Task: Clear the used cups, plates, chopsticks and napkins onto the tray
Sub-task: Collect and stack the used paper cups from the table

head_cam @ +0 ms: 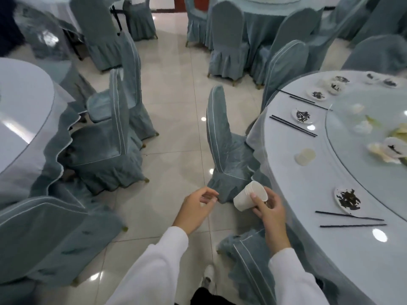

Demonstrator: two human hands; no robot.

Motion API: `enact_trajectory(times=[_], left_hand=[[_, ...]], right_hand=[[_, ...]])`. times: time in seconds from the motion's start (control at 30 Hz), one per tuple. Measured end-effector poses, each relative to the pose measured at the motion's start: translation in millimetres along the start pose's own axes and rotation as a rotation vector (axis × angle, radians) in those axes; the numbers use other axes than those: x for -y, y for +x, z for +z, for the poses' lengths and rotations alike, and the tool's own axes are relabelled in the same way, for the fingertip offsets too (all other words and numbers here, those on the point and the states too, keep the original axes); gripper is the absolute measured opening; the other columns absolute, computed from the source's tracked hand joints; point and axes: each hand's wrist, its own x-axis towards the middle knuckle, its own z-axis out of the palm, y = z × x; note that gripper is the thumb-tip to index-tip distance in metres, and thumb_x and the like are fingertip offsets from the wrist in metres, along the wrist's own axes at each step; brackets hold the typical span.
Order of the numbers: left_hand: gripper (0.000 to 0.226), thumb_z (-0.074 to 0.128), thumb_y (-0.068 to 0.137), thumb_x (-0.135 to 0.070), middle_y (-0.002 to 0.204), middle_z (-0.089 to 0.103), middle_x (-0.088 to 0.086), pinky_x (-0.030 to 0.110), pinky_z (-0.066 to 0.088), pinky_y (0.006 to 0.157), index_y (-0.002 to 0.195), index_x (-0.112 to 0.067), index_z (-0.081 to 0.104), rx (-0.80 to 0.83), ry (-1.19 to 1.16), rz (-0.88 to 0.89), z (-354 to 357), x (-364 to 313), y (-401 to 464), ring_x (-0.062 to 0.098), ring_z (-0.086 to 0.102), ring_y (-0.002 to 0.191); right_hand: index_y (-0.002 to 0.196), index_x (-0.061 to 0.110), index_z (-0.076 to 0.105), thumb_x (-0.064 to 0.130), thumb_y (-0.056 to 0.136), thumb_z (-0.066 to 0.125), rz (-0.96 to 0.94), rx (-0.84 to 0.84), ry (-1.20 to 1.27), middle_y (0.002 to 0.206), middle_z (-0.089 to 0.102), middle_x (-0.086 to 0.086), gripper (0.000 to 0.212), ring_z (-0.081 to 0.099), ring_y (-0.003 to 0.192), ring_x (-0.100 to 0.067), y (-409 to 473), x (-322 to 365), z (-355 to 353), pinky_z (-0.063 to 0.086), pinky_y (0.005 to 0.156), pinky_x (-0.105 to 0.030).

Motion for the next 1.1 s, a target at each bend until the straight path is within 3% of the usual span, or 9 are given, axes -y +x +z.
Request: enact_trajectory(times=[0.1, 0.23, 0.37, 0.5, 0.67, 0.8, 0.87, 1.0, 1.1], left_hand=[[0.024, 0.071, 0.092, -0.016, 0.099, 0.074, -0.021, 0.013, 0.052, 0.082, 0.102, -0.038, 0.072, 0.037, 0.014, 0.032, 2.2, -18.7, 43.6, -0.002, 0.067, 0.091], [0.037, 0.079, 0.089, -0.018, 0.117, 0.068, -0.018, 0.003, 0.043, 0.085, 0.116, -0.039, 0.067, 0.198, 0.104, 0.143, 17.5, -36.2, 85.9, -0.012, 0.060, 0.107], [0.055, 0.082, 0.084, -0.024, 0.131, 0.063, -0.019, 0.016, 0.045, 0.103, 0.133, -0.038, 0.062, 0.367, 0.142, 0.182, 33.0, -47.1, 127.0, -0.005, 0.055, 0.123], [0.059, 0.086, 0.082, -0.028, 0.131, 0.062, -0.021, 0.016, 0.046, 0.102, 0.134, -0.041, 0.060, 0.500, 0.145, 0.205, 39.4, -55.3, 169.9, -0.005, 0.056, 0.121], [0.067, 0.086, 0.085, -0.024, 0.133, 0.063, -0.011, 0.021, 0.048, 0.102, 0.143, -0.033, 0.054, 0.738, 0.238, 0.238, 32.1, -70.7, 251.6, 0.000, 0.057, 0.122], [0.070, 0.086, 0.086, -0.028, 0.130, 0.062, -0.019, 0.000, 0.044, 0.087, 0.145, -0.036, 0.050, 0.870, 0.266, 0.269, 31.9, -80.3, 297.7, -0.019, 0.053, 0.114], [0.072, 0.086, 0.085, -0.033, 0.129, 0.060, -0.025, 0.001, 0.047, 0.082, 0.145, -0.043, 0.048, 0.906, 0.238, 0.269, 33.4, -81.7, 310.4, -0.020, 0.053, 0.113], [0.071, 0.086, 0.080, -0.041, 0.131, 0.064, -0.017, 0.017, 0.055, 0.090, 0.141, -0.048, 0.051, 0.925, 0.170, 0.264, 39.3, -80.2, 328.4, 0.000, 0.062, 0.117], [0.069, 0.090, 0.076, -0.038, 0.120, 0.067, -0.024, 0.012, 0.052, 0.088, 0.133, -0.052, 0.055, 0.927, 0.137, 0.253, 44.9, -83.5, 342.8, -0.007, 0.062, 0.111]], right_hand=[[0.120, 0.037, 0.072, 0.053, 0.067, 0.090, 0.004, -0.010, 0.024, 0.118, 0.075, 0.014, 0.058, 0.073, 0.109, -0.008, 23.5, 7.0, 13.9, 0.061, 0.095, -0.042], [0.125, 0.032, 0.069, 0.053, 0.065, 0.089, 0.037, -0.054, 0.050, 0.120, 0.076, 0.010, 0.066, 0.073, 0.110, -0.010, 43.0, 13.4, 23.5, 0.060, 0.097, -0.042], [0.124, 0.029, 0.070, 0.042, 0.075, 0.093, 0.053, -0.125, 0.070, 0.118, 0.077, 0.010, 0.056, 0.073, 0.110, -0.010, 60.6, 18.4, 33.2, 0.060, 0.091, -0.037], [0.123, 0.031, 0.071, 0.037, 0.086, 0.087, 0.080, -0.160, 0.112, 0.120, 0.077, 0.007, 0.041, 0.073, 0.112, -0.013, 80.6, 22.6, 46.6, 0.061, 0.093, -0.041], [0.120, 0.034, 0.073, 0.051, 0.077, 0.090, 0.089, -0.269, 0.153, 0.120, 0.077, 0.006, 0.049, 0.074, 0.111, -0.015, 117.3, 40.2, 75.1, 0.063, 0.090, -0.038], [0.114, 0.044, 0.073, 0.061, 0.068, 0.092, 0.089, -0.352, 0.178, 0.118, 0.077, 0.011, 0.052, 0.075, 0.107, -0.011, 137.6, 56.4, 96.2, 0.063, 0.083, -0.028], [0.113, 0.046, 0.073, 0.062, 0.070, 0.090, 0.095, -0.375, 0.170, 0.118, 0.077, 0.012, 0.048, 0.075, 0.106, -0.010, 145.2, 62.7, 102.6, 0.062, 0.083, -0.028], [0.115, 0.043, 0.073, 0.045, 0.086, 0.085, 0.119, -0.415, 0.166, 0.116, 0.078, 0.012, 0.032, 0.075, 0.103, -0.009, 158.1, 71.4, 109.2, 0.062, 0.078, -0.025], [0.126, 0.037, 0.068, 0.045, 0.090, 0.080, 0.129, -0.483, 0.203, 0.115, 0.078, 0.010, 0.038, 0.076, 0.103, -0.011, 167.8, 73.9, 105.3, 0.063, 0.079, -0.027]])
